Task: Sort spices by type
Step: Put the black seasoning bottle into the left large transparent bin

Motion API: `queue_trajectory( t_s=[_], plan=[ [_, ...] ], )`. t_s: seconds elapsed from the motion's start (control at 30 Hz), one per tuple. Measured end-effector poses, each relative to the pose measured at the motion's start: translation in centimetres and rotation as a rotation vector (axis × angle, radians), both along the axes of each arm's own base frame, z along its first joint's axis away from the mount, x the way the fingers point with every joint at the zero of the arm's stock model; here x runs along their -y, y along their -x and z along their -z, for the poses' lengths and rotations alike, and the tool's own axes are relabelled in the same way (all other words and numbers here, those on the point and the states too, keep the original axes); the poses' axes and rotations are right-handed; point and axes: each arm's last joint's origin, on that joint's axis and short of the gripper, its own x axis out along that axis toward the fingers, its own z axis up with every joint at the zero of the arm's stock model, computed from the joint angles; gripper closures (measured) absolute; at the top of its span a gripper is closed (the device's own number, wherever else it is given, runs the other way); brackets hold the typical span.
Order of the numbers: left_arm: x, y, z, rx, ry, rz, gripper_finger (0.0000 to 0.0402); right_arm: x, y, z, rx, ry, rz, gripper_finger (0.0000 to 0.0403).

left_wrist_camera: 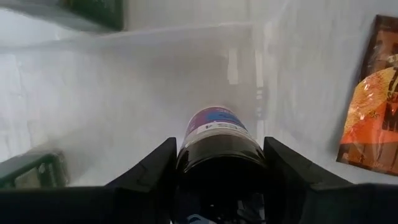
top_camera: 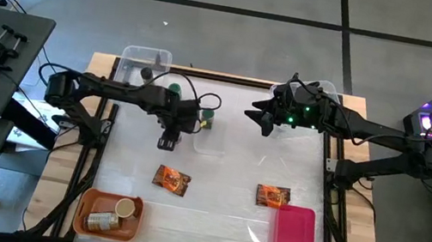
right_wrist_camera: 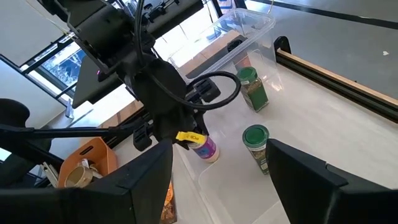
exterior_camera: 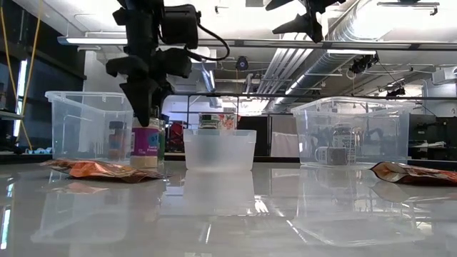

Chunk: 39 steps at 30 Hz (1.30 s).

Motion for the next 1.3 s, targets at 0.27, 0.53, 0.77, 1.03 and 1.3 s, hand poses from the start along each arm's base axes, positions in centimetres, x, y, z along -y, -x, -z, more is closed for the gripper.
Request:
queue_trajectory(
  t_s=[0.27,0.53,0.77,1.03,1.3],
  plan=[
    [-0.6,2.3,-9.7,0.236,-0.088,-0.086,0.024,0.0,0.0,0.0,-0.004,0.019,-0.007,0.0151],
    [-2.7,10.5,-20.5,0.527,-0.575,-0.55,0.024,0.0,0.0,0.0,-0.006,0.025,-0.01,0.0151],
    [-6.6,15.3,-17.5,0.225,-0.455,-0.904,0.024,0.0,0.0,0.0,-0.006,0.027,-0.007,0.0151],
    [-11.7,15.5,-9.7,0.093,-0.147,-1.014,0.024,0.0,0.0,0.0,-0.007,0.028,-0.008,0.0151],
    [-14.5,14.8,-4.7,-0.043,-0.037,-1.027,0.024,0.0,0.0,0.0,-0.005,0.022,-0.005,0.0151]
  ],
)
